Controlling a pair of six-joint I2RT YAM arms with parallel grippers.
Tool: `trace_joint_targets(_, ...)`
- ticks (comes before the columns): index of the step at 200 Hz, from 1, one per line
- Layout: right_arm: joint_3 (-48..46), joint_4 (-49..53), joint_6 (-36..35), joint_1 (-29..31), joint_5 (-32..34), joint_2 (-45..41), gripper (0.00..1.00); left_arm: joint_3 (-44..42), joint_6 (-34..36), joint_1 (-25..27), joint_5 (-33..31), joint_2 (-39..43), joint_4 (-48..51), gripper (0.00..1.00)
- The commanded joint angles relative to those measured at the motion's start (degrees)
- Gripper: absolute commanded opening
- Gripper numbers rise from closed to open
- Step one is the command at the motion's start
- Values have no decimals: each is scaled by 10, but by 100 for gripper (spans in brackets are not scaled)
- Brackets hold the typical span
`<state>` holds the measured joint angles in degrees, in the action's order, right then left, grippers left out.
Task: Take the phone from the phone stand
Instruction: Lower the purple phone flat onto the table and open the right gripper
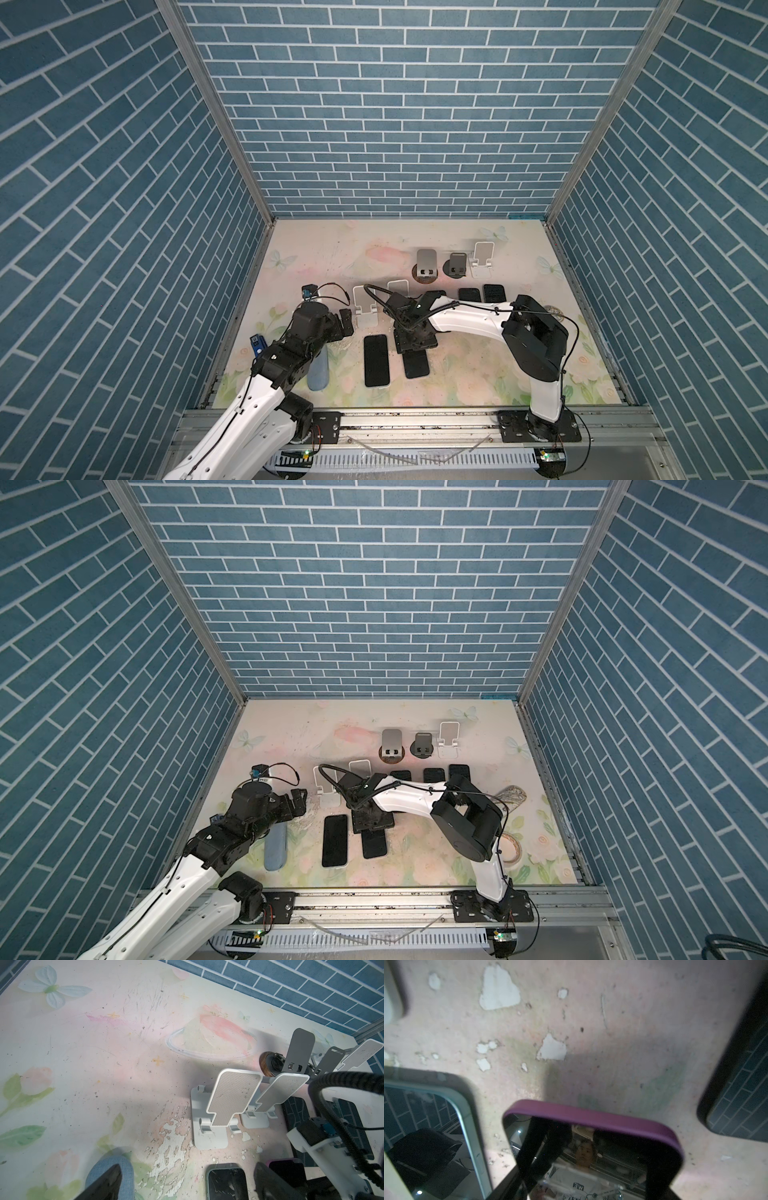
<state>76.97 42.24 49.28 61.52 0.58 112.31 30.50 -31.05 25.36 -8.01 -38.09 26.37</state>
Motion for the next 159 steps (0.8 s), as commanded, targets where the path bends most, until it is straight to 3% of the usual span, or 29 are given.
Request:
trace_joint_targets(1,34,67,13,2,56,27,50,0,6,-4,-10,5,13,100)
trace_joint_targets(83,67,106,29,5,78,42,53,1,18,-4,-2,-16,-4,100)
trace_joint_targets(159,79,106,23,7,60,58,59,7,23,-4,-10,-12,-1,100)
